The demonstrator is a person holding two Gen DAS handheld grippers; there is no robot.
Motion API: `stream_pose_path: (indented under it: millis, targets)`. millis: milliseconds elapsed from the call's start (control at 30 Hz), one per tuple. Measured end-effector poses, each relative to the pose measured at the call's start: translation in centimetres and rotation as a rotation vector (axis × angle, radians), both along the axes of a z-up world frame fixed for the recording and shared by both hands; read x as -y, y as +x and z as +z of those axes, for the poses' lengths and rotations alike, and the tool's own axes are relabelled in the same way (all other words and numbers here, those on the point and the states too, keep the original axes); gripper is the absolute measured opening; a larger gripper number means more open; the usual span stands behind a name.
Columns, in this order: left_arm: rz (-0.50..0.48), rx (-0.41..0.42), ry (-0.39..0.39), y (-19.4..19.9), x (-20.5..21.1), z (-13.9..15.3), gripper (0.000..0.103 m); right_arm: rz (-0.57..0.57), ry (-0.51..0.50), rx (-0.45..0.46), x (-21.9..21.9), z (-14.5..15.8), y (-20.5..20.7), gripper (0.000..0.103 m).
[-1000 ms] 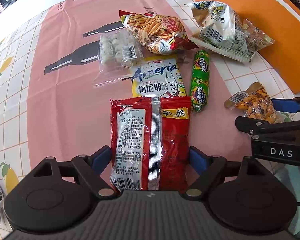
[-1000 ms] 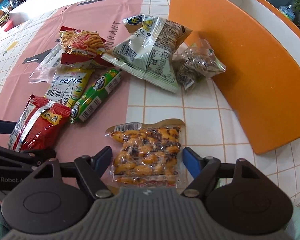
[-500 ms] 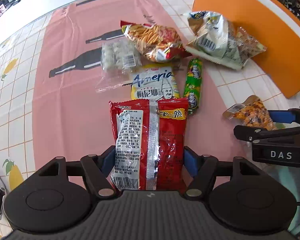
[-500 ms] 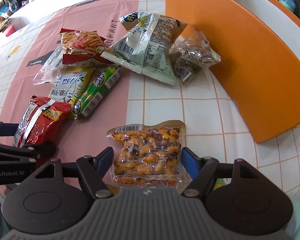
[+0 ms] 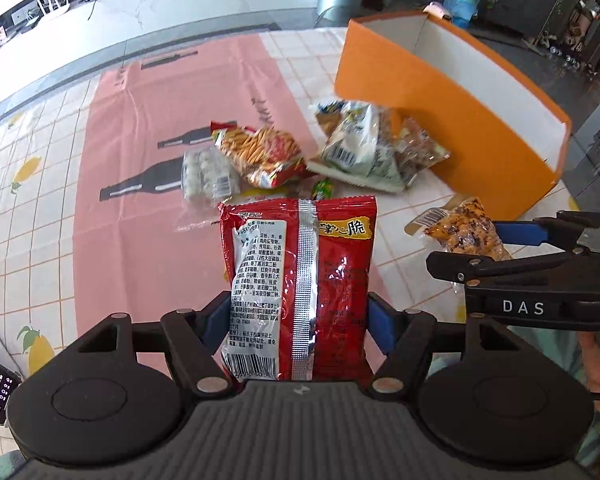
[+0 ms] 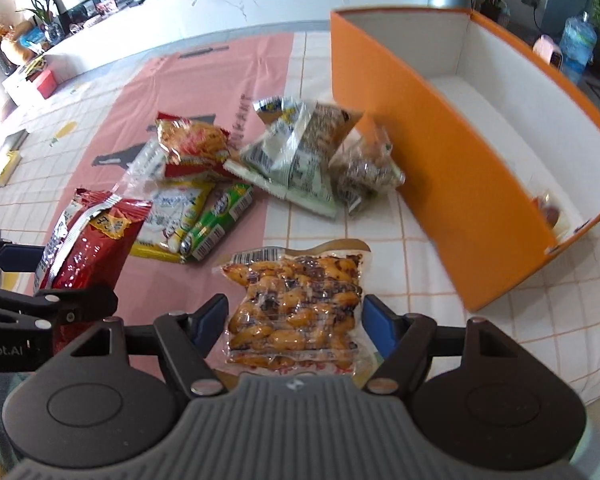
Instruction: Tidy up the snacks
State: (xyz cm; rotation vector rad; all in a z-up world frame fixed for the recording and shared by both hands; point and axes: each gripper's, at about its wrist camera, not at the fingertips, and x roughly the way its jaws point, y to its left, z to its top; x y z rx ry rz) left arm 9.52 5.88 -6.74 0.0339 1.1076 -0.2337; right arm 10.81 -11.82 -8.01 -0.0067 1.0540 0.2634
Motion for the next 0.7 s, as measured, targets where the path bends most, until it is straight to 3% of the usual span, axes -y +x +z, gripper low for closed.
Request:
stream_pose_path:
  millis: [267,533,700]
  targets:
    - [-0.024,0.068,0.000,-1.0,1.6,3.9,0.080,0.021,0.032,0.068,2.4,4.7,-0.6,0.070]
    - [-0.071,0.123,-0.052,-0.4,4.7,7.8,0.080,0.046,0.024,0.117,6.3,9.4,-0.6,0.070]
    - [-0.129,0.148,-0.077,1.0,7.9,9.7,0.080,0.049,-0.047,0.153,8.9,11.3,0.0,0.070]
